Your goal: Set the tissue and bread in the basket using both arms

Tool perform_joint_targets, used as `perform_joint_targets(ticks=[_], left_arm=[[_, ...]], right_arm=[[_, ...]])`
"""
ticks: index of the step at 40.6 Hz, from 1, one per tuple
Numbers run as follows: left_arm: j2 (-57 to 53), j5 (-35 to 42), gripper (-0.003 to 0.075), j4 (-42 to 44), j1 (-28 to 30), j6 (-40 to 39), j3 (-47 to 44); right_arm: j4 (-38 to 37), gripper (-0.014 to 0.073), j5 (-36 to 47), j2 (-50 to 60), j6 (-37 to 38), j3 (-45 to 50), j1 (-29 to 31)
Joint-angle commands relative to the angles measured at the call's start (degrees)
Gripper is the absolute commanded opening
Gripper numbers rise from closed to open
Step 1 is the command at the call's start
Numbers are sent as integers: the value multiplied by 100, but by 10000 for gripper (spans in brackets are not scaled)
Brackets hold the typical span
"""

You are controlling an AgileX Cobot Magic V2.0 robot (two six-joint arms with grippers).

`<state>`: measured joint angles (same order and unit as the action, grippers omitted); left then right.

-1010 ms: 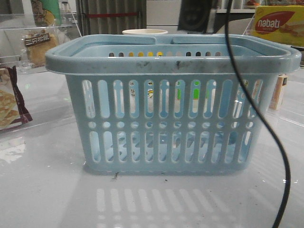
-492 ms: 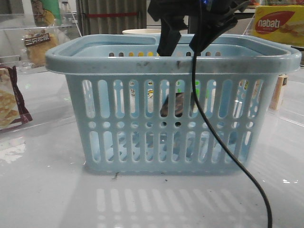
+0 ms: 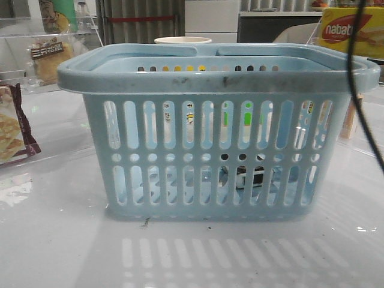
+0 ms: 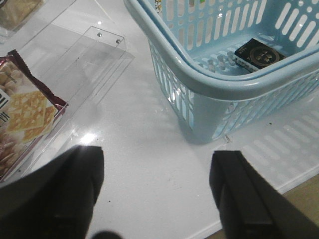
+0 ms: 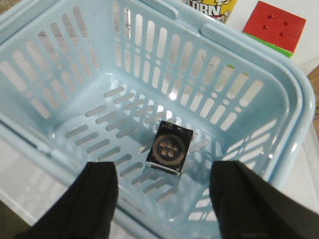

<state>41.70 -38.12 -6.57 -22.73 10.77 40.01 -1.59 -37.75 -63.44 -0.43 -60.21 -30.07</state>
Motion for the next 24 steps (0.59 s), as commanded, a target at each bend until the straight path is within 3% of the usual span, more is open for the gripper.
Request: perform_joint_targets(ticks=[1, 14, 24], left_arm=[[9, 460, 506, -70, -49, 5, 184], [9, 460, 506, -70, -49, 5, 184], [9, 460, 506, -70, -49, 5, 184]], right_arm=[[-66, 505, 341, 759, -49, 309, 2], [-66, 505, 214, 2767, -49, 1632, 2], [-66, 505, 44, 3636, -49, 2188, 2]])
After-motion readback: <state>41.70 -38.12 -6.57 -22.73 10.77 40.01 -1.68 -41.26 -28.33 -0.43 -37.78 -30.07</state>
